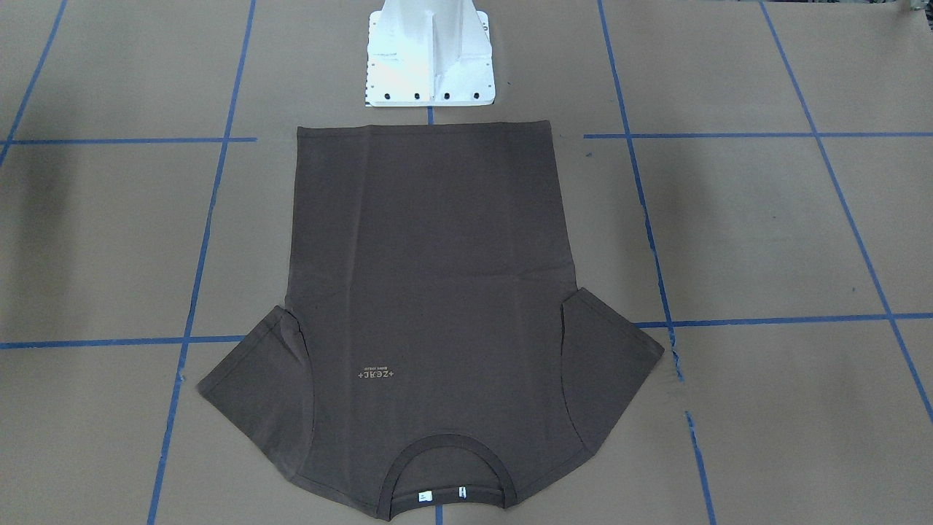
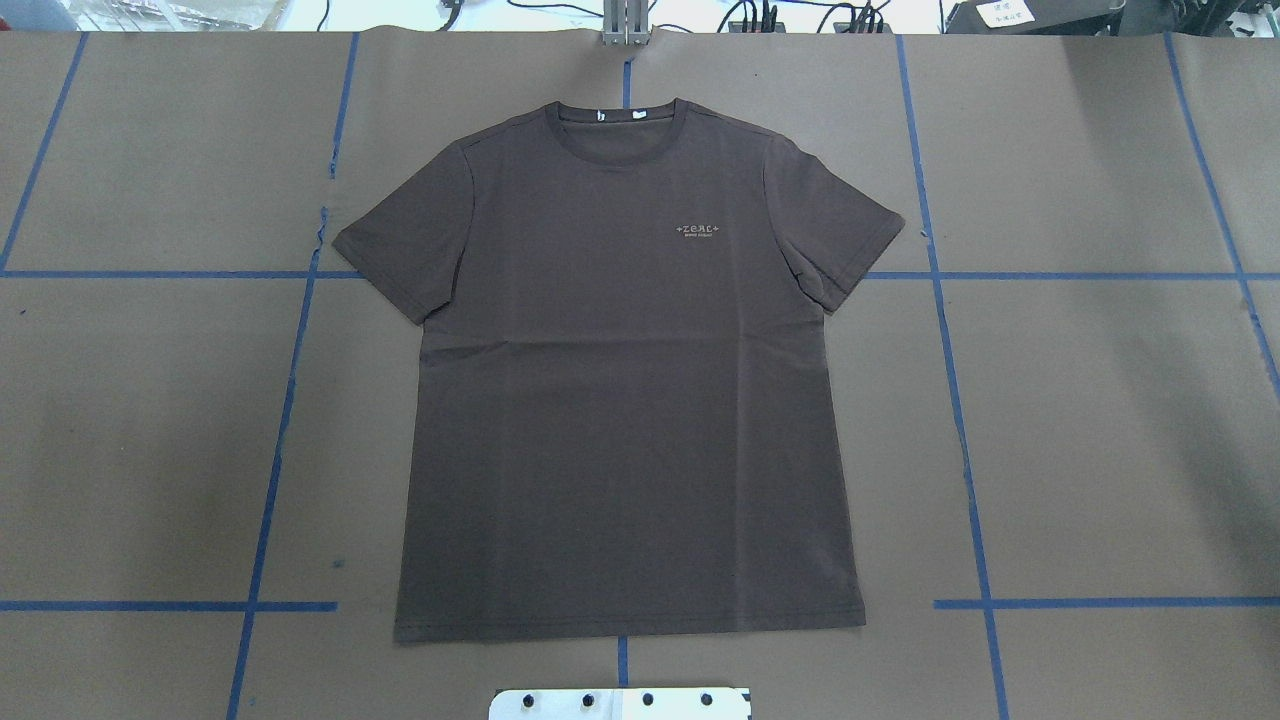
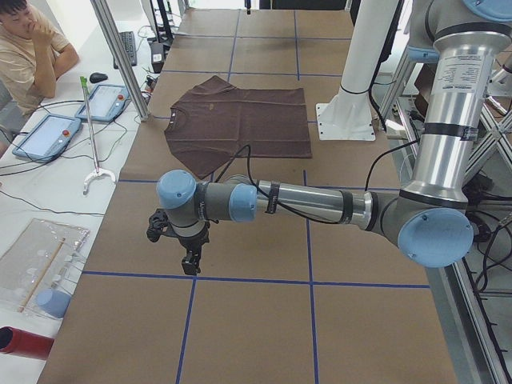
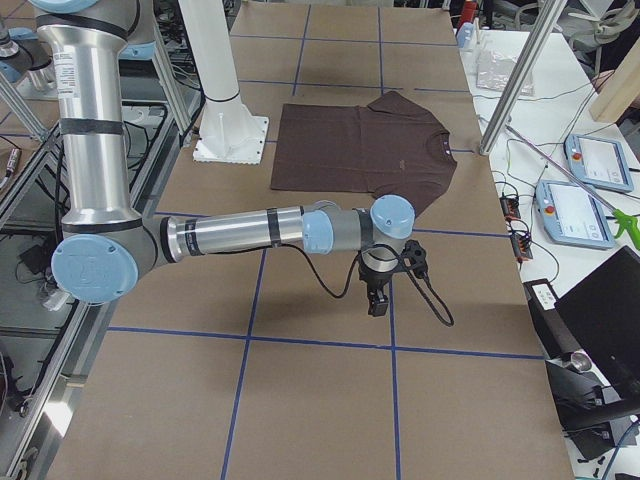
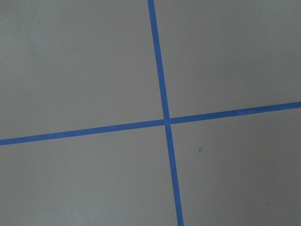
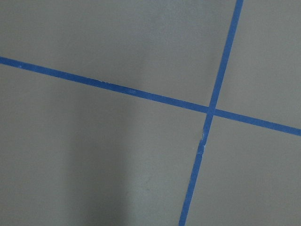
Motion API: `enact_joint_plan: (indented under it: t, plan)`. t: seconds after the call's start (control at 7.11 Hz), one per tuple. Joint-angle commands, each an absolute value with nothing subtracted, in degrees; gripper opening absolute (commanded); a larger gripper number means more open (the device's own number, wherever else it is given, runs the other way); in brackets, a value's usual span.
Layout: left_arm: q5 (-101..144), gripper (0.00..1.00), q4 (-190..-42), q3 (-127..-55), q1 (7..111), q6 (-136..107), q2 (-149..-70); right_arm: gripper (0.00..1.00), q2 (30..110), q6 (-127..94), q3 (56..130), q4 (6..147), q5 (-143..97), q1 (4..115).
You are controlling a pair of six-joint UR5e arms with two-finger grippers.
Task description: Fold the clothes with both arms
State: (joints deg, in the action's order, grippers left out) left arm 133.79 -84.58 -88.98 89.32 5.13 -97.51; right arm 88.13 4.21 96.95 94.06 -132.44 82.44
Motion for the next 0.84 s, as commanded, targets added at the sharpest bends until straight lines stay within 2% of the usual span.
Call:
enact_joint_plan:
  t: [0.0,0.7]
  plan:
    - [135.17,1.0,-84.46,-89.64,89.65,5.53,-98.08,1.0,88.24,4.13,97.21,94.13,-132.63,82.44]
    - [132.62,1.0,-84.99,-93.6,89.56,4.04,-98.87,1.0,88.33,4.39,97.74,91.69,-137.45,82.27]
